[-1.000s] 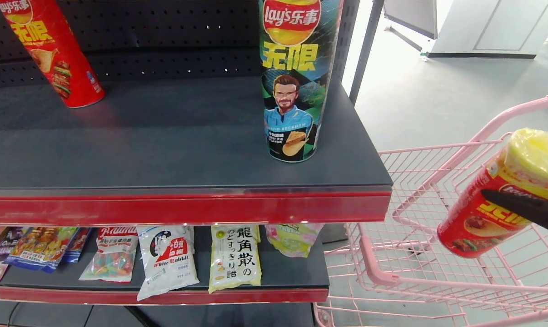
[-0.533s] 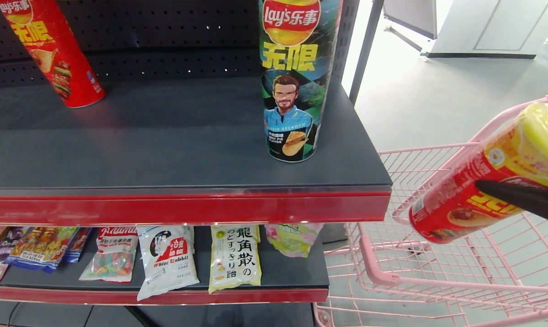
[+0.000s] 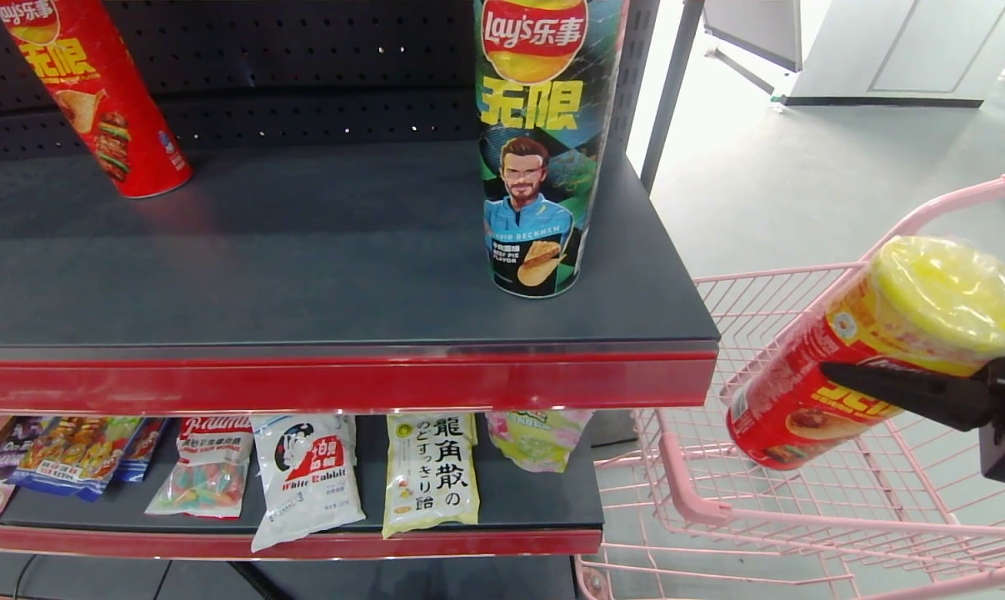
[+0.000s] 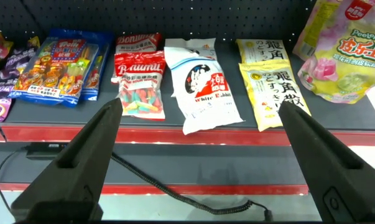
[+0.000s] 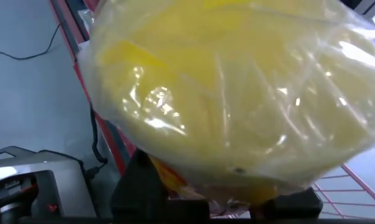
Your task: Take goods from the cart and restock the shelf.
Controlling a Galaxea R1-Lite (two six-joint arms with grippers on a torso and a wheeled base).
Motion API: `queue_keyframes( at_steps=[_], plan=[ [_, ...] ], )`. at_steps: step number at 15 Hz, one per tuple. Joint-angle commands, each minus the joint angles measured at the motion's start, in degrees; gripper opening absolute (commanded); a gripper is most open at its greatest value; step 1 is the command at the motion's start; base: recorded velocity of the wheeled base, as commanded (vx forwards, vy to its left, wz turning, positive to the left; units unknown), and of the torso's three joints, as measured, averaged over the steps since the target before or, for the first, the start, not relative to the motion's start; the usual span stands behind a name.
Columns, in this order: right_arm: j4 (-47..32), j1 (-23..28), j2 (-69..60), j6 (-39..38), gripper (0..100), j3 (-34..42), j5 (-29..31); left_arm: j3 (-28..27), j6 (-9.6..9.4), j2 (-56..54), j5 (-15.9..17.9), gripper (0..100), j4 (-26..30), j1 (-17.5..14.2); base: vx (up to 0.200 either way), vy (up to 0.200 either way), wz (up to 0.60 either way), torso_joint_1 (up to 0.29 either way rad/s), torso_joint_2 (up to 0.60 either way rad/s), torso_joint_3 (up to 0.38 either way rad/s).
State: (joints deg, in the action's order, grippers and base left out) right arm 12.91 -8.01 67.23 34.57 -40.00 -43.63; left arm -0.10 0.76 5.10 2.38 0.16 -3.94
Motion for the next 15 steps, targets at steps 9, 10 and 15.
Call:
queue_keyframes(
  at_steps=[9,10,15],
  plan=[
    [0.2,-0.2,0.4,-1.2,0,0.7,3.0,0.0,0.04,0.0,0.0,100,0.0,0.0,0.000,0.000,0.00,0.000,0.00,0.000],
    [0.2,-0.9,-1.1,-1.7,0,2.9,2.9,0.0,0.04,0.0,0.0,100,0.0,0.0,0.000,0.000,0.00,0.000,0.00,0.000],
    [0.2,-3.2,-1.8,-3.1,0,4.0,2.9,0.0,0.04,0.1,0.0,100,0.0,0.0,0.000,0.000,0.00,0.050,-0.12,-0.079]
  ],
)
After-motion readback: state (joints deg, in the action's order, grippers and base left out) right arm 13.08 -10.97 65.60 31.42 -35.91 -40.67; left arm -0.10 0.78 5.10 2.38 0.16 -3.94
